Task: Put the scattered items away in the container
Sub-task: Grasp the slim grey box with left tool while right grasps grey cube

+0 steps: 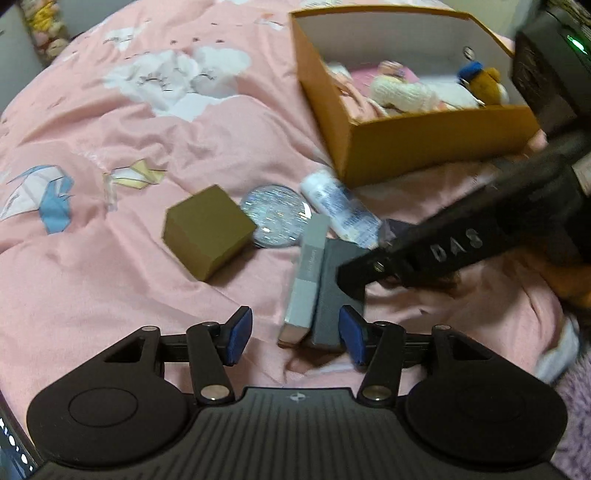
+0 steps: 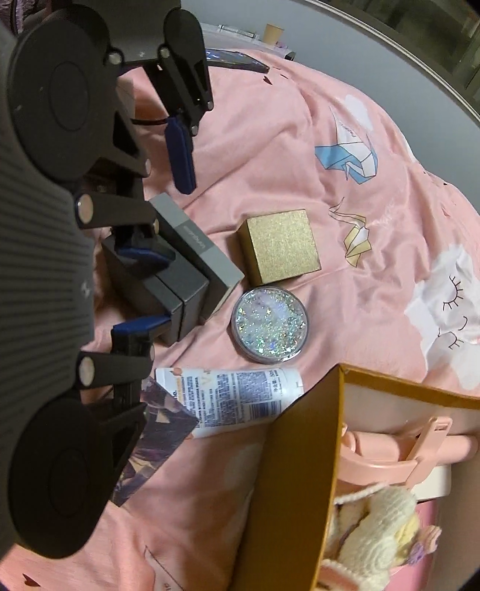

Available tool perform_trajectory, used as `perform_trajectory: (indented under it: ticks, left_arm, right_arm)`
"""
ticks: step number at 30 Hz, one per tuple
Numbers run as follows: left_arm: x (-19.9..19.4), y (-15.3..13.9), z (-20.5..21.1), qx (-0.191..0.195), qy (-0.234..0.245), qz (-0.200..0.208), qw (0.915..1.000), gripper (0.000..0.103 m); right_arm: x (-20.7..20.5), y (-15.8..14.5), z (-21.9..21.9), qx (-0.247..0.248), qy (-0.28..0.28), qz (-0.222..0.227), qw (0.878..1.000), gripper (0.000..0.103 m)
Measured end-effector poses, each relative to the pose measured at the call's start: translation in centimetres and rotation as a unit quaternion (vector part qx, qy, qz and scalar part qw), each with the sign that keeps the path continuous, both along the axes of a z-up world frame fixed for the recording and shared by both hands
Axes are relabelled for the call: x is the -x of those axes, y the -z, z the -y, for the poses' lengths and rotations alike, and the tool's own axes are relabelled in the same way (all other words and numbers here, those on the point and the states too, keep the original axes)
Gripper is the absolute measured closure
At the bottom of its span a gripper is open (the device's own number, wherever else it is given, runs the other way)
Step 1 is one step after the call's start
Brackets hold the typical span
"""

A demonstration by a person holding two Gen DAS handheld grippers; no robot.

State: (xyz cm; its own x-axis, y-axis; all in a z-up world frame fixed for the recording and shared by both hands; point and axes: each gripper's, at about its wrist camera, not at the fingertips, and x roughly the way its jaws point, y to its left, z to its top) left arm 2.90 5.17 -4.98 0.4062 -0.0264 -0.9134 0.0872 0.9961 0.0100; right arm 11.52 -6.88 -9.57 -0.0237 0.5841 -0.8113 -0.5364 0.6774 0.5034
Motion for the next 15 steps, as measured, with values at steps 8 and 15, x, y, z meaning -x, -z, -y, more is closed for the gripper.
perform_trajectory:
  ticks: [8,15]
  left_arm:
    - [-0.3,0.3,-0.5,0.016,-0.007,0.008,0.9998,0.061]
    - [-0.5,1.3,0.2,0.042,0.011,-0.007,0.9990,0.073]
  right_arm:
    - [-0.1,0.2,0.7,0.007,0.023,-0.013,1.000,0.059]
    - [-0.6,0.5,1.0,0.007,0.045,-0.041,0.998,0.052]
